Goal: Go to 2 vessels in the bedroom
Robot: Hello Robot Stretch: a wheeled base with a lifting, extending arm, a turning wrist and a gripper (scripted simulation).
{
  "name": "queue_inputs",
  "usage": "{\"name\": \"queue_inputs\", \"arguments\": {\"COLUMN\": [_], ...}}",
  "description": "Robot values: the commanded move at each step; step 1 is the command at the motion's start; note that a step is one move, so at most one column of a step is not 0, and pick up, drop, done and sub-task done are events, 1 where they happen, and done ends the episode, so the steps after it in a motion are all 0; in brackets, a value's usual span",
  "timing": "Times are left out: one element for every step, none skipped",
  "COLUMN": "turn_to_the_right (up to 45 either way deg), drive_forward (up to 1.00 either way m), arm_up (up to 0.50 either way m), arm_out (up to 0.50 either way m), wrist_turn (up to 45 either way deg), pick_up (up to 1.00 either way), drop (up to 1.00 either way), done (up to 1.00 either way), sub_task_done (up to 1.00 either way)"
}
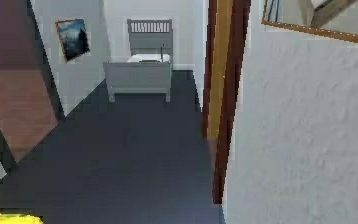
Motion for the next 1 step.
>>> {"name": "queue_inputs", "arguments": {"turn_to_the_right": [-45.0], "drive_forward": [0.0], "arm_up": [0.0], "arm_out": [0.0], "wrist_turn": [0.0], "pick_up": [0.0], "drop": [0.0], "done": [0.0], "sub_task_done": [0.0]}}
